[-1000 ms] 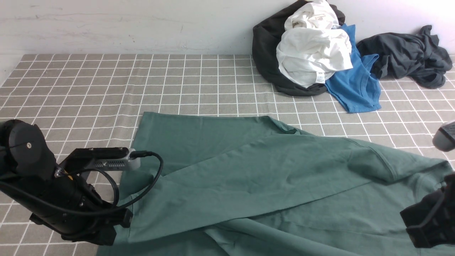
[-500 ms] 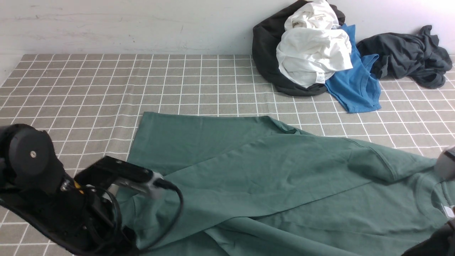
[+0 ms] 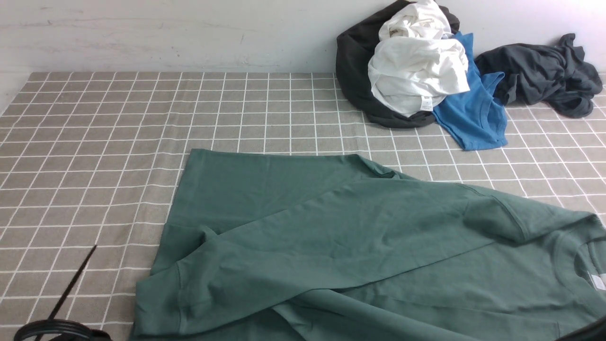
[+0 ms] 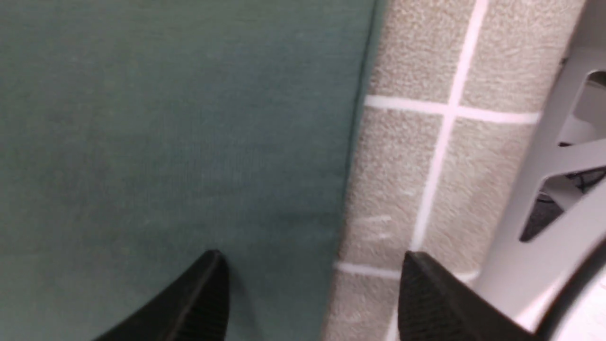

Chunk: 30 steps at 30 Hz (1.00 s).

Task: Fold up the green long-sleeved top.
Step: Use both arms simultaneously to clamp the lower edge of the clothing fabric

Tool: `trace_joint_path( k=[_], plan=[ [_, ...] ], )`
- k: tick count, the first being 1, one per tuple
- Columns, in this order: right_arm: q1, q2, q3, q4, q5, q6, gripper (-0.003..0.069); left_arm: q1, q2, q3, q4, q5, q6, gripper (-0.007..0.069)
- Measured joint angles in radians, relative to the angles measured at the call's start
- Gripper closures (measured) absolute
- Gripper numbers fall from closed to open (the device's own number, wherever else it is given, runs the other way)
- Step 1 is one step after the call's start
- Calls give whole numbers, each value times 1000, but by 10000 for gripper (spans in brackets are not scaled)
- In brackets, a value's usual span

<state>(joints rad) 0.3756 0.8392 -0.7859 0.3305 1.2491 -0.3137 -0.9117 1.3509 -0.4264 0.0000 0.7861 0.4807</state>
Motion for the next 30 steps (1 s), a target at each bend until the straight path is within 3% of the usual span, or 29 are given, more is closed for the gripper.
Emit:
trace_joint_path(
  k=[4, 16, 30],
  plan=[
    [0, 0, 0, -1, 0, 0, 673, -1, 7, 0, 26, -8, -20, 181],
    [0, 0, 0, -2, 0, -3, 673, -2, 11, -13, 137, -12, -238, 179],
    [0, -1, 0, -2, 0, -3, 673, -2, 25, -49, 153, 33, -262, 179]
  ],
)
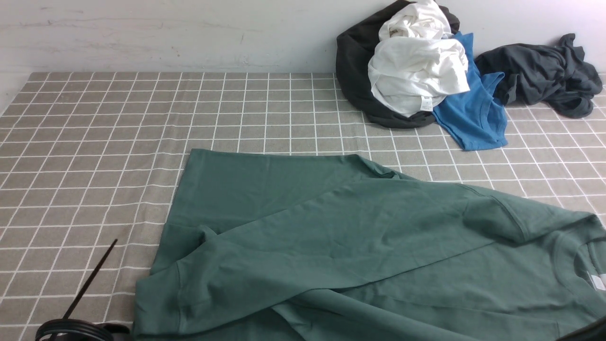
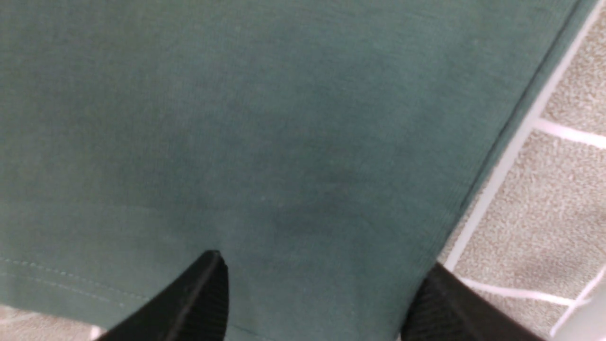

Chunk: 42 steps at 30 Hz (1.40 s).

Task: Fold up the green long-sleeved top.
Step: Use both arms simultaneously to clamp the lower edge of the clothing fabric

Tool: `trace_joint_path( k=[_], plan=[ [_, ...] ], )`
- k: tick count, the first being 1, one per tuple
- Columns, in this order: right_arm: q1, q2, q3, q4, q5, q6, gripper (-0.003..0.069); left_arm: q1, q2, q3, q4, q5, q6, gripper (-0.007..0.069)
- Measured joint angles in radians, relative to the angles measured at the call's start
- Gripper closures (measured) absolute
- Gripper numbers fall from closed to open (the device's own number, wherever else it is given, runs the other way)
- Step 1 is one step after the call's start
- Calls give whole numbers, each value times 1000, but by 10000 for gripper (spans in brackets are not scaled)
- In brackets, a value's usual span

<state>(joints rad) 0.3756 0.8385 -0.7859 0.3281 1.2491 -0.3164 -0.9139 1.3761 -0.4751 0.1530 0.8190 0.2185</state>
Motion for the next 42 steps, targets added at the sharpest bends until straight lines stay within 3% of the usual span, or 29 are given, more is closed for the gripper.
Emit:
trace_joint_path(
  k=[6, 22, 26, 30, 32, 40, 42],
  plan=[
    [0, 0, 0, 0, 0, 0, 673, 0, 0, -43, -22, 58, 0, 179],
    [0, 0, 0, -1, 0, 0, 673, 0, 72, -29, -14, -4, -1, 190],
    [0, 0, 0, -1, 0, 0, 673, -1, 78, -40, -24, 11, -31, 271],
    [0, 0, 0, -2, 0, 0, 673, -2, 79, -62, 0, 16, -68, 510],
    [0, 0, 0, -7, 0, -2, 673, -2, 77, -74, 8, 20, -70, 584],
    [4, 0, 0, -23, 0, -130, 643, -2, -24, -93, 3, 137, -98, 615],
    [31, 0, 19, -26, 0, -211, 577, -2, -101, -93, -12, 187, -99, 615]
  ],
)
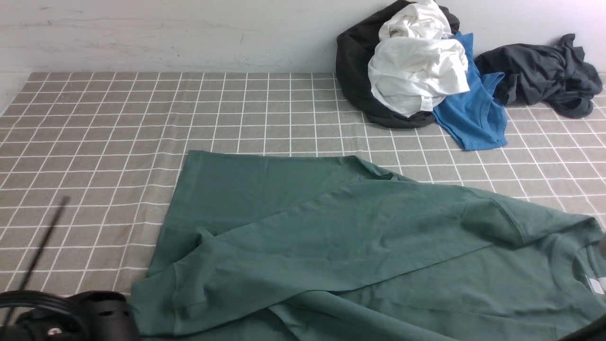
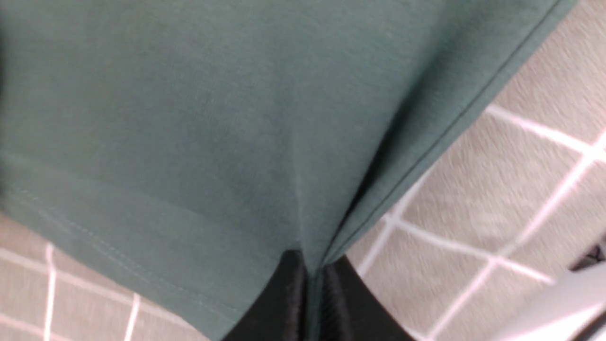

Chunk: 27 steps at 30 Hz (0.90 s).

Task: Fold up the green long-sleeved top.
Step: Use both arms simultaneously to clamp the lower edge of the clothing fabric

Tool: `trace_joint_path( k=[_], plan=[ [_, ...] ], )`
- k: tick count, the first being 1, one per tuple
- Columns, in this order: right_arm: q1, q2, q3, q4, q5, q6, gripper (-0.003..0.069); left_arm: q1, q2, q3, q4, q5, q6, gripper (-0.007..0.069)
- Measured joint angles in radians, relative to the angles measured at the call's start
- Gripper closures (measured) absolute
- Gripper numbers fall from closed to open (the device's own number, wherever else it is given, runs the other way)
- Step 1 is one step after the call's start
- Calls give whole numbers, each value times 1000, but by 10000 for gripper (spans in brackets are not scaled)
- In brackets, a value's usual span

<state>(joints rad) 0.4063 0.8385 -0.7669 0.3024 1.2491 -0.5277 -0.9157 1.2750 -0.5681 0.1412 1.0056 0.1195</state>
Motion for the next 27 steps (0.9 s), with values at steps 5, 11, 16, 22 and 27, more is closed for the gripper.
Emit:
trace_joint_path(
  k=[5, 11, 16, 22, 27],
  plan=[
    [55, 6, 95, -15, -5, -151, 393, 0, -72, 0, -9, 33, 2, 615],
    [99, 73, 286, -195, -247, -290, 98, 0, -87, 0, -9, 39, 2, 615],
    [99, 161, 346, -350, -431, -298, 68, 0, -87, 1, -9, 39, 2, 615],
    [99, 317, 355, -441, -505, -308, 119, 0, -87, 1, -9, 39, 3, 615],
    [99, 373, 355, -441, -513, -343, 216, 0, -87, 1, -9, 39, 3, 615]
  ],
)
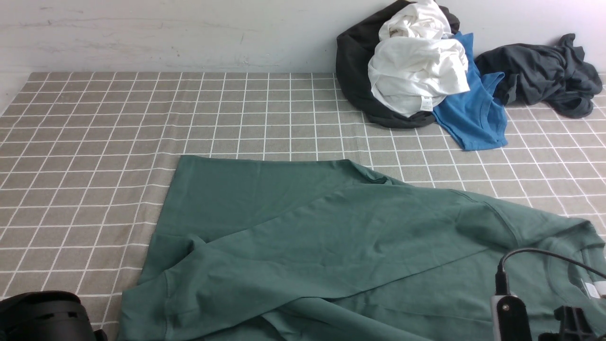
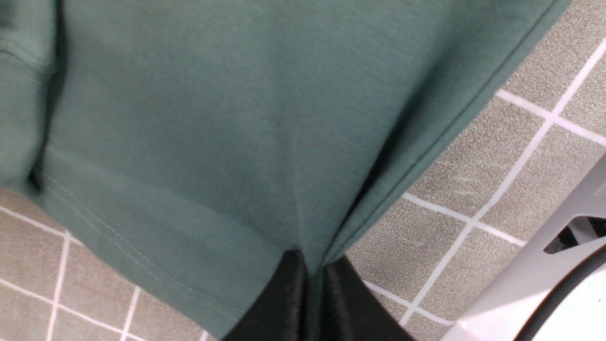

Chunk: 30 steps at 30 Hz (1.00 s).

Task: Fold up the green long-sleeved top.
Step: Use both arms simultaneously to clamp the lower edge of the clothing fabric, then use both arms to drag the lower edge of the fabric forward and fold it over the upper edge

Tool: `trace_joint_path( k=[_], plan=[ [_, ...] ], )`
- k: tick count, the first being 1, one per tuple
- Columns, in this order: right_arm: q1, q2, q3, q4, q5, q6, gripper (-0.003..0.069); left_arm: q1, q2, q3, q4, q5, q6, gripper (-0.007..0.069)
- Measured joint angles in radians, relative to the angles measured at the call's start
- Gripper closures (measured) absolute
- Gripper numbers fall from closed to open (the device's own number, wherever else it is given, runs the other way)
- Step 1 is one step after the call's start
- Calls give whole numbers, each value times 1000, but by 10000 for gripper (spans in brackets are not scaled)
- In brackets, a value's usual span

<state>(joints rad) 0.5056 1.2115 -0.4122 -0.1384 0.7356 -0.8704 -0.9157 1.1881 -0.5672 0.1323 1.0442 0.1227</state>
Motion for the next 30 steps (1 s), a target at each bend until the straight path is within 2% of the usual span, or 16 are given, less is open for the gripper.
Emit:
trace_joint_path(
  k=[4, 7, 10, 17, 21, 22, 23, 24, 26, 30],
  plan=[
    [0, 4, 0, 1, 3, -16, 345, 0, 0, 0, 0, 0, 0, 615],
    [0, 5, 0, 12, 8, -22, 526, 0, 0, 0, 0, -4, 0, 615],
    [0, 5, -11, 13, 18, -22, 635, 0, 0, 0, 6, -7, 0, 615],
    [-22, -25, -195, -14, 182, -22, 650, 29, 0, -70, 105, 60, 2, 610],
    [-116, -10, -399, -10, 244, -46, 651, 191, 3, -230, 144, 85, 101, 608],
    [-125, -5, -408, -6, 245, -48, 651, 200, 3, -238, 144, 84, 108, 608],
    [-165, 27, -487, 19, 251, -70, 651, 279, 17, -300, 136, 75, 165, 608],
    [-175, 37, -496, 28, 253, -73, 651, 279, 20, -308, 135, 76, 172, 608],
    [-232, 118, -611, 93, 273, -122, 651, 397, 71, -417, 106, 60, 268, 608],
    [-288, 262, -756, 159, 312, -173, 651, 500, 192, -562, 63, 48, 351, 608]
  ],
)
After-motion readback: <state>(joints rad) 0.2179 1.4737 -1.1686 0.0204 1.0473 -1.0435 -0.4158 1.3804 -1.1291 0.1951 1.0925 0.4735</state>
